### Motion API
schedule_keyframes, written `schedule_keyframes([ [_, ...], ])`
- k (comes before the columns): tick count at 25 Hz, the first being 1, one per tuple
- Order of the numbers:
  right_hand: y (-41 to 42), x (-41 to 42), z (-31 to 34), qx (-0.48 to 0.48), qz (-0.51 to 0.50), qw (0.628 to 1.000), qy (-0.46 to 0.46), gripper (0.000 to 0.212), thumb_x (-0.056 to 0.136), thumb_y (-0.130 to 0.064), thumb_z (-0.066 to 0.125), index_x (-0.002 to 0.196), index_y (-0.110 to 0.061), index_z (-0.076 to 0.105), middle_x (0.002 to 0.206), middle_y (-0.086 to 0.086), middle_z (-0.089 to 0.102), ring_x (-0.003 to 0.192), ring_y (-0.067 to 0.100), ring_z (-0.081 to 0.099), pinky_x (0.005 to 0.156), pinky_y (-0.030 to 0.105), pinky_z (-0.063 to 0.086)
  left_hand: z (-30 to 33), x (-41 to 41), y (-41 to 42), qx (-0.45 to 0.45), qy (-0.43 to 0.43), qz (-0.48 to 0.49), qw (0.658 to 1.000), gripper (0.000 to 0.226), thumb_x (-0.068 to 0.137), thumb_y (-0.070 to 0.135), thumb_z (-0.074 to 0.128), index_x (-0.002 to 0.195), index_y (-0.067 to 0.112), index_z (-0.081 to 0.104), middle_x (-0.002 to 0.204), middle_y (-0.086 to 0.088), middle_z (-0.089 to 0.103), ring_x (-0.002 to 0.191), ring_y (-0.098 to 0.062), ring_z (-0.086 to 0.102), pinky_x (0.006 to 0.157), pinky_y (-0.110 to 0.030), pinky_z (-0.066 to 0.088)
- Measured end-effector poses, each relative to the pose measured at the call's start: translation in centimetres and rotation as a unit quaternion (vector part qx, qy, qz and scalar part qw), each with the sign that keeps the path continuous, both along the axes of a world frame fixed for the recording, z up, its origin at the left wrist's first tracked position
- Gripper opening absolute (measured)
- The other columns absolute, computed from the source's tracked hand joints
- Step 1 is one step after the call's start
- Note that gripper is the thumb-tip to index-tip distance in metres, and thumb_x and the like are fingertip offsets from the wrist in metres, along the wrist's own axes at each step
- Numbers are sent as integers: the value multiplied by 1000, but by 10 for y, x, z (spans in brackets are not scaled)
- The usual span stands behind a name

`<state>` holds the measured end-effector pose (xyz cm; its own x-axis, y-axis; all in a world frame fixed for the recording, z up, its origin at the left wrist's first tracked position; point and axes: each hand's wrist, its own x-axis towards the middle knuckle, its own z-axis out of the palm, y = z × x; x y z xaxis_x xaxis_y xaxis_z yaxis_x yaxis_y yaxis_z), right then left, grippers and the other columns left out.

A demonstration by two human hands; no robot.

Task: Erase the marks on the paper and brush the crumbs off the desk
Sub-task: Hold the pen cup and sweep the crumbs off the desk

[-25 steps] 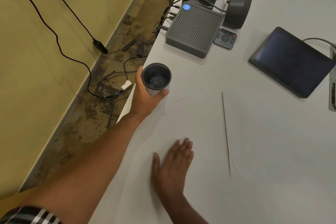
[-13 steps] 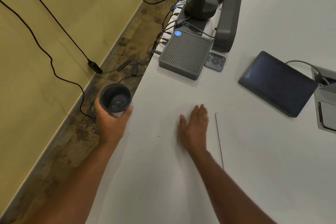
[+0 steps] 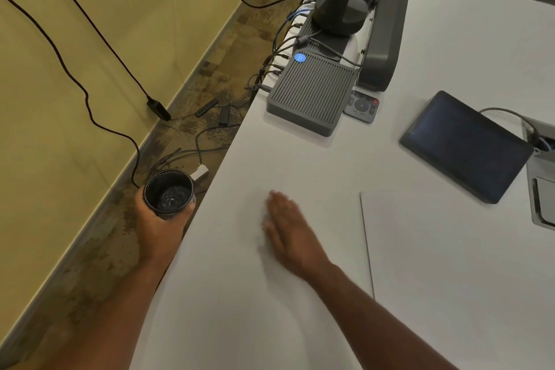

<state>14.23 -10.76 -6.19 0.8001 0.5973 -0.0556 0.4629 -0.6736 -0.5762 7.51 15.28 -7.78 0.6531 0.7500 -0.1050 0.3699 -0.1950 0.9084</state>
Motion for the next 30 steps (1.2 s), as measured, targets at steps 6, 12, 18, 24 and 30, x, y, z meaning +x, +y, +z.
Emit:
schedule_keyframes([
  [6, -16, 40, -8, -131, -239, 961, 34, 68, 102, -46, 23, 151, 1, 14, 160, 19, 7, 148, 29, 0, 120, 41, -2, -14, -2, 1, -24, 0, -26, 999, 94, 68, 25, 92, 143, 28, 36, 141, -3, 53, 128, -25, 51, 100, -40, 49],
  [12, 20, -20, 11, 22, -6, 998, 66, 58, 103, -43, 24, 152, -11, 22, 159, -1, 14, 146, 6, 4, 120, 27, 0, -17, 3, 1, -17, -2, -28, 999, 96, 67, 27, 93, 145, 22, 37, 141, -5, 52, 129, -24, 51, 98, -31, 46],
  [18, -4, 1, -5, -116, -246, 962, 35, 70, 100, -48, 17, 152, -1, 10, 160, 16, 6, 148, 25, -2, 119, 37, -5, -22, 0, 4, -23, 3, -35, 999, 100, 66, 26, 94, 147, 23, 34, 142, -4, 52, 129, -23, 50, 93, -24, 45],
  [24, 52, -39, 14, -2, 30, 996, 85, 59, 103, -45, 21, 154, -15, 14, 161, -3, 6, 147, 6, -2, 120, 30, -1, -22, 0, 3, -24, 9, -31, 999, 99, 68, 21, 92, 148, 20, 33, 144, -7, 50, 131, -23, 47, 93, -21, 41],
  [30, 7, -95, 5, -103, -330, 938, 38, 80, 95, -56, 19, 150, 2, 11, 160, 18, 7, 148, 26, -3, 120, 41, -3, -24, -2, 5, -33, -3, -27, 999, 96, 68, 17, 92, 146, 19, 36, 140, -4, 52, 127, -20, 50, 87, -8, 41],
])
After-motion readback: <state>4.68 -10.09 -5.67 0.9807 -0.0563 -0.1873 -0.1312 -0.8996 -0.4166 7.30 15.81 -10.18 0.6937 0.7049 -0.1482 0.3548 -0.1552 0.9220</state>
